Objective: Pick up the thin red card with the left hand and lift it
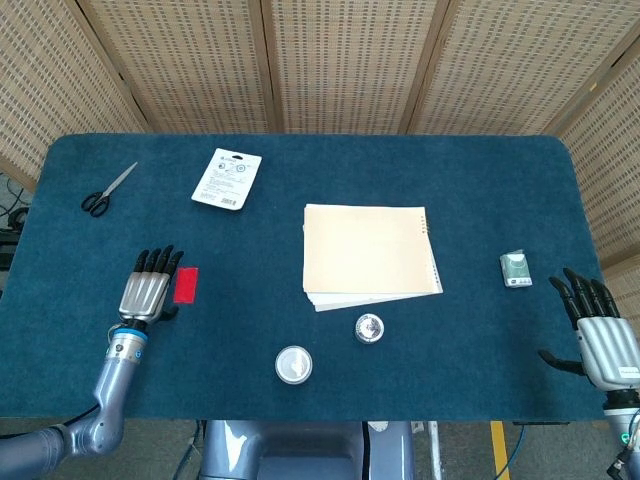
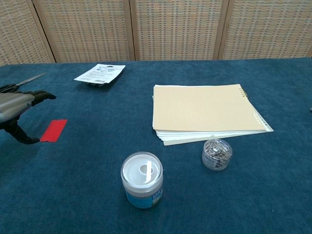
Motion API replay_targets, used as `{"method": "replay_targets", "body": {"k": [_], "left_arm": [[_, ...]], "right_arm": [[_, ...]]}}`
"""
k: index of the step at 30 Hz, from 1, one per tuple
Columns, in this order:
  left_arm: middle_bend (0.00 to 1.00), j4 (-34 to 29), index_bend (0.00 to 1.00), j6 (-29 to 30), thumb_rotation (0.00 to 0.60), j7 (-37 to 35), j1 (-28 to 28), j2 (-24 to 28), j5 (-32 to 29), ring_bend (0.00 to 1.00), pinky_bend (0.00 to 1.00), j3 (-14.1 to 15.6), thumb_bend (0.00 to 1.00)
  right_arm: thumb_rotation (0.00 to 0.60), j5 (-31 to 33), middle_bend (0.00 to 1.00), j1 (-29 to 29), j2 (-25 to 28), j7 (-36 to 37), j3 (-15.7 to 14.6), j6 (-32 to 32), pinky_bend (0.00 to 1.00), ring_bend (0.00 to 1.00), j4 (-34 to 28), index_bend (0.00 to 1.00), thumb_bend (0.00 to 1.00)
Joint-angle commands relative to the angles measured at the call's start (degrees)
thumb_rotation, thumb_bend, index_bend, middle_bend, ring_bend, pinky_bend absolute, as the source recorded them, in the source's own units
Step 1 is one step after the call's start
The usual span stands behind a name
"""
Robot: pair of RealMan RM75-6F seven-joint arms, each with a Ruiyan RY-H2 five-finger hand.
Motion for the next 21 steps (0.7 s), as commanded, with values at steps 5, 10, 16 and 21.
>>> {"method": "replay_targets", "body": {"k": [5,10,16,21], "left_arm": [[0.0,1.0,0.0,-0.3,0.6,0.2,-0.5,-0.4,-0.7,0.0,0.0,0.3,0.26],[0.0,1.6,0.0,-0.6,0.6,0.3,-0.8,-0.8,-1.1,0.0,0.0,0.4,0.26],[0.0,2.6,0.0,-0.9,0.6,0.6,-1.2,-1.4,-1.7,0.0,0.0,0.6,0.26],[0.0,3.4,0.0,-1.3,0.6,0.9,-1.7,-1.9,-2.2,0.0,0.0,0.7,0.26]], "right_arm": [[0.6,0.0,0.0,0.0,-0.1,-0.1,0.0,0.0,0.0,0.0,0.1,0.0,0.05],[0.6,0.1,0.0,0.0,0.0,-0.1,0.0,0.0,0.0,0.0,-0.1,0.0,0.05],[0.6,0.0,0.0,0.0,-0.1,-0.1,0.0,0.1,0.0,0.0,0.1,0.0,0.05],[0.6,0.0,0.0,0.0,0.0,0.1,0.0,0.1,0.0,0.0,0.1,0.0,0.05]]}}
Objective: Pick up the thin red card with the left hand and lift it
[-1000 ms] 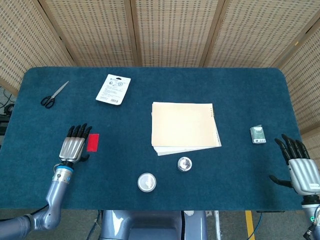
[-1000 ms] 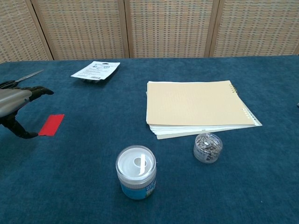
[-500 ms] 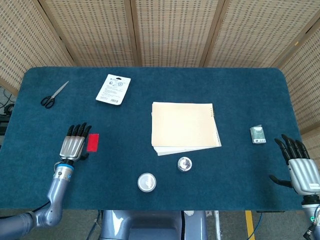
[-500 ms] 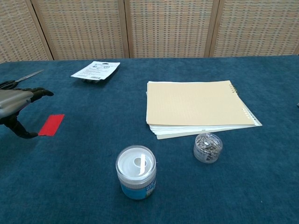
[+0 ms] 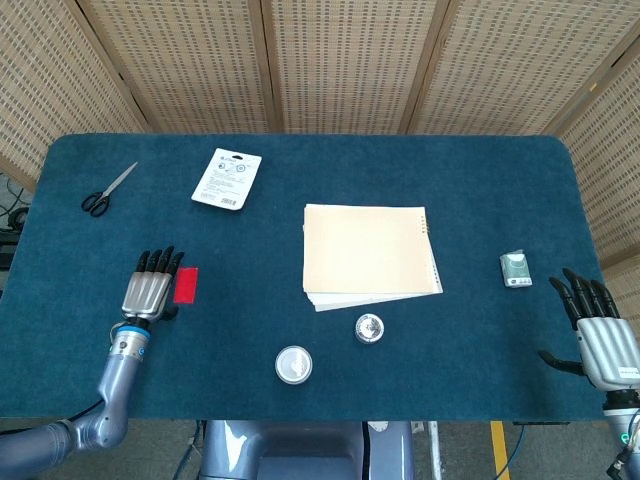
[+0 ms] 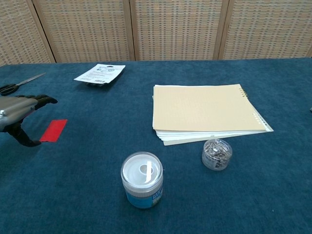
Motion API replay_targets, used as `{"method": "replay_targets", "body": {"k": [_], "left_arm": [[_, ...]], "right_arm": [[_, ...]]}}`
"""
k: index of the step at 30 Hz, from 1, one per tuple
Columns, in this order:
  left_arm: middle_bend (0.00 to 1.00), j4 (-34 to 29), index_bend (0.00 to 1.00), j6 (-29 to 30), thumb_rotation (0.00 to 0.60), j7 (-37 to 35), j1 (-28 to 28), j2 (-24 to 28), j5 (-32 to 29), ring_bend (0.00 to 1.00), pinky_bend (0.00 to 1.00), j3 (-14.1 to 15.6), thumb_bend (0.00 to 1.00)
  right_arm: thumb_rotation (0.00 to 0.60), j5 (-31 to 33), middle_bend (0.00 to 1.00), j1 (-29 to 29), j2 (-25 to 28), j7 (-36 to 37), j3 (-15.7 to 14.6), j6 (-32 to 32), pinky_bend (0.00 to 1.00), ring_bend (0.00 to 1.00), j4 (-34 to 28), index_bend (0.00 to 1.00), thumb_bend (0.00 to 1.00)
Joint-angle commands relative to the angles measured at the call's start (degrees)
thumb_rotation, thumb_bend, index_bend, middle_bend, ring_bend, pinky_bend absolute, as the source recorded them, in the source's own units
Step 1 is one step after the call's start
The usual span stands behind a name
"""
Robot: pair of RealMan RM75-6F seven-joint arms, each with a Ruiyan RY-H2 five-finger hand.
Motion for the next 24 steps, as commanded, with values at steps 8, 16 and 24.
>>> {"method": "replay_targets", "body": {"k": [8,16,24], "left_arm": [[0.0,1.5,0.0,-0.3,0.6,0.0,-0.6,-1.1,-0.4,0.0,0.0,0.1,0.26],[0.0,2.8,0.0,-0.3,0.6,-0.2,-1.0,-1.9,-0.4,0.0,0.0,0.1,0.27],[0.0,4.3,0.0,-0.2,0.6,-0.1,-1.6,-2.8,-0.2,0.0,0.0,-0.1,0.27]], "right_arm": [[0.6,0.1,0.0,0.0,0.0,0.2,0.0,-0.1,0.0,0.0,0.1,0.0,0.05],[0.6,-0.1,0.0,0.0,0.1,0.3,0.0,0.0,0.0,0.0,0.0,0.0,0.05],[0.6,-0.1,0.0,0.0,0.1,0.4,0.0,0.2,0.0,0.0,0.1,0.0,0.05]]}}
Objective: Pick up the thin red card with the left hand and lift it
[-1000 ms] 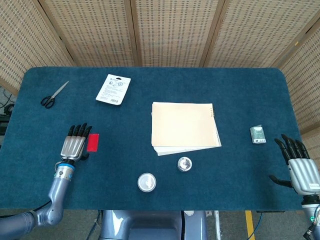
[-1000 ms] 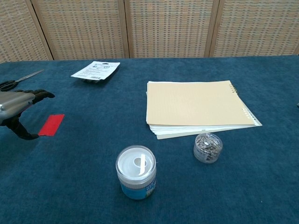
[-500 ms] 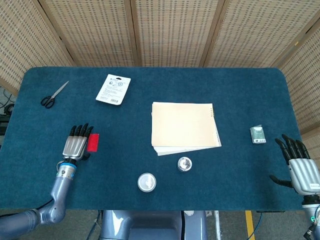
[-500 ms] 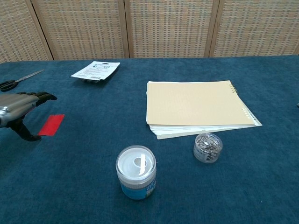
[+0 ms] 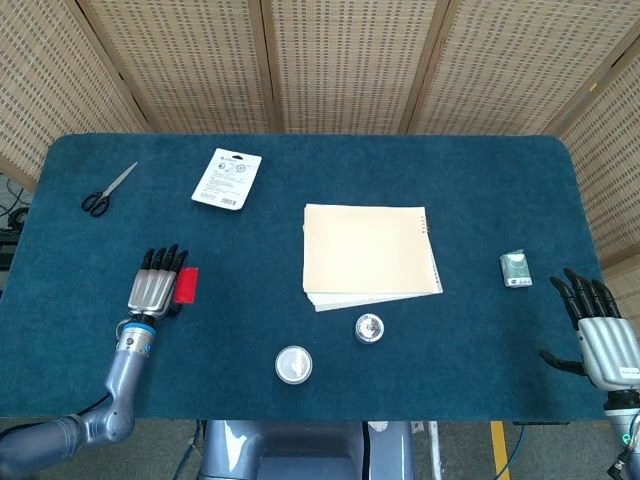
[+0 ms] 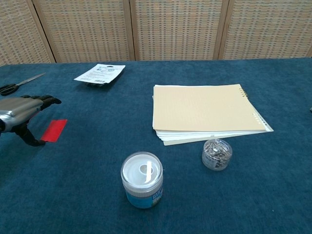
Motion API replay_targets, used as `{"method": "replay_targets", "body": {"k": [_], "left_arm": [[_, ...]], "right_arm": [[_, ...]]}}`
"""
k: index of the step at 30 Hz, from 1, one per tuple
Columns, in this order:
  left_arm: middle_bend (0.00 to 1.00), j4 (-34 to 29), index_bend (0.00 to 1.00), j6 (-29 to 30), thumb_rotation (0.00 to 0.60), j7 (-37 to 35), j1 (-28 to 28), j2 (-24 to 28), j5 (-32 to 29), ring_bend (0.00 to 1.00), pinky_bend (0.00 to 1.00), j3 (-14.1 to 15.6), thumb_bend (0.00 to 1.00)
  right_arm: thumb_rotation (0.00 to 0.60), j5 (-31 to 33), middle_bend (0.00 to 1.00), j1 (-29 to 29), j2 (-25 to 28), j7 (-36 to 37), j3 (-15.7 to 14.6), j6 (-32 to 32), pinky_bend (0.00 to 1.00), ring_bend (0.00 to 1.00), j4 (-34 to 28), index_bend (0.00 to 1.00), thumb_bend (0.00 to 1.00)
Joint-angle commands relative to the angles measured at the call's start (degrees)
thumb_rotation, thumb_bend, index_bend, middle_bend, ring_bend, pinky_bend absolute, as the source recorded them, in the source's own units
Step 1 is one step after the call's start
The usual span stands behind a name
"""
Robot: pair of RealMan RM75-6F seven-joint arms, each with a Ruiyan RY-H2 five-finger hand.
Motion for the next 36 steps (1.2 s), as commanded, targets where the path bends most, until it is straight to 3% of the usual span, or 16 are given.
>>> {"method": "replay_targets", "body": {"k": [1,14,32,35,36], "left_arm": [[0.0,0.5,0.0,0.3,0.6,-0.2,-0.1,-0.3,0.3,0.0,0.0,-0.2,0.28],[0.0,4.6,0.0,-1.1,0.6,-0.9,-1.3,-2.1,0.0,0.0,0.0,-0.9,0.28],[0.0,5.1,0.0,-0.3,0.6,-1.7,-1.7,-2.5,0.8,0.0,0.0,-1.7,0.29],[0.0,4.6,0.07,-0.6,0.6,-2.0,-1.7,-2.3,0.9,0.0,0.0,-1.6,0.3],[0.0,4.4,0.13,-0.7,0.6,-2.1,-1.7,-2.2,0.9,0.0,0.0,-1.6,0.3]], "right_arm": [[0.6,0.0,0.0,0.0,0.0,0.0,0.0,0.0,0.0,0.0,0.0,0.0,0.05],[0.6,0.1,0.0,0.1,0.0,0.0,0.0,-0.1,0.0,0.0,0.0,0.0,0.05],[0.6,0.2,0.0,0.0,0.0,-0.1,0.0,-0.1,0.0,0.0,0.0,0.0,0.05],[0.6,0.1,0.0,-0.1,0.0,0.0,0.0,0.0,0.0,0.0,0.0,0.0,0.05],[0.6,0.2,0.0,-0.1,0.0,0.0,0.0,0.0,0.0,0.0,0.0,0.0,0.05]]}}
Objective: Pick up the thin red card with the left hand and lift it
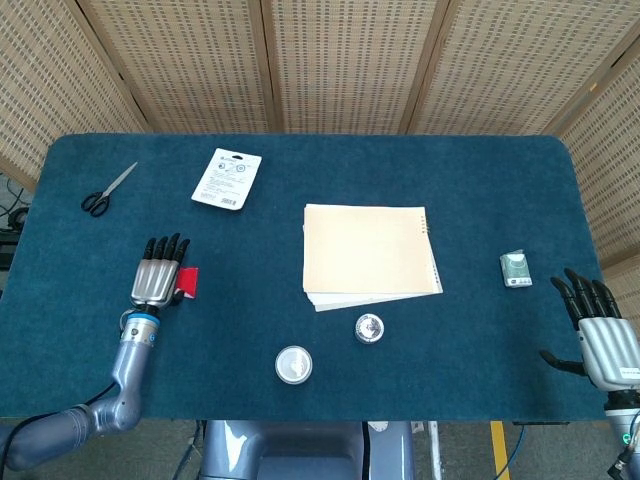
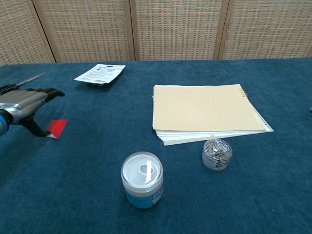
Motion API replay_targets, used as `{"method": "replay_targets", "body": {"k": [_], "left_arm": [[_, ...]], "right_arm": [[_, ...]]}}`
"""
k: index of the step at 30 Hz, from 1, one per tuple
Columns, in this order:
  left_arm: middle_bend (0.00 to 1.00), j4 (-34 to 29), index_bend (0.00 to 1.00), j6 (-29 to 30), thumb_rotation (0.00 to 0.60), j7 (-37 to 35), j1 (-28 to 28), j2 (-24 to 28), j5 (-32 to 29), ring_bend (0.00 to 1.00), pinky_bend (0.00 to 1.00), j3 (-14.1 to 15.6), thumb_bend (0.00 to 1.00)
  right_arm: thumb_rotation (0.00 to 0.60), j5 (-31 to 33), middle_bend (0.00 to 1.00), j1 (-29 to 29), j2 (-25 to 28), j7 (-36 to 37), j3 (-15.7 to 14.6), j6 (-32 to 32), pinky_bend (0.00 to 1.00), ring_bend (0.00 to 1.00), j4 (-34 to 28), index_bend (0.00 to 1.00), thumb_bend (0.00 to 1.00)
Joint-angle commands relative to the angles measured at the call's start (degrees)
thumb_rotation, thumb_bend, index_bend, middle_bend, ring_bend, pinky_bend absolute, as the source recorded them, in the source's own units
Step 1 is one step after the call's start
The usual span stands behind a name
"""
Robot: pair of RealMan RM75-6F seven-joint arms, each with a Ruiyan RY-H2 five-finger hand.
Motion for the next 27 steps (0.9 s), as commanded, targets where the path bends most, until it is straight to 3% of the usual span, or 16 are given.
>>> {"method": "replay_targets", "body": {"k": [1,4,10,27], "left_arm": [[0.0,-0.4,0.2,-0.3,0.6,-0.3,0.1,0.2,0.1,0.0,0.0,0.2,0.31],[0.0,-1.0,0.35,-1.0,0.6,-0.5,0.1,0.6,-0.2,0.0,0.0,0.4,0.33],[0.0,-2.2,0.49,-1.7,0.6,-0.2,0.0,1.4,-0.7,0.0,0.0,0.5,0.35],[0.0,-6.2,0.52,-2.3,0.6,0.4,-0.3,4.3,-2.5,0.0,0.0,0.7,0.37]], "right_arm": [[0.6,0.0,0.0,0.0,0.0,0.0,0.0,0.0,0.0,0.0,0.0,0.0,0.05],[0.6,0.1,0.0,0.1,0.1,0.0,0.1,-0.1,0.0,0.0,-0.1,0.0,0.05],[0.6,0.1,0.0,0.0,0.0,-0.1,0.0,-0.1,0.0,0.0,0.0,0.0,0.05],[0.6,0.1,0.0,0.0,0.1,-0.2,0.0,-0.1,0.0,0.0,-0.1,0.0,0.05]]}}
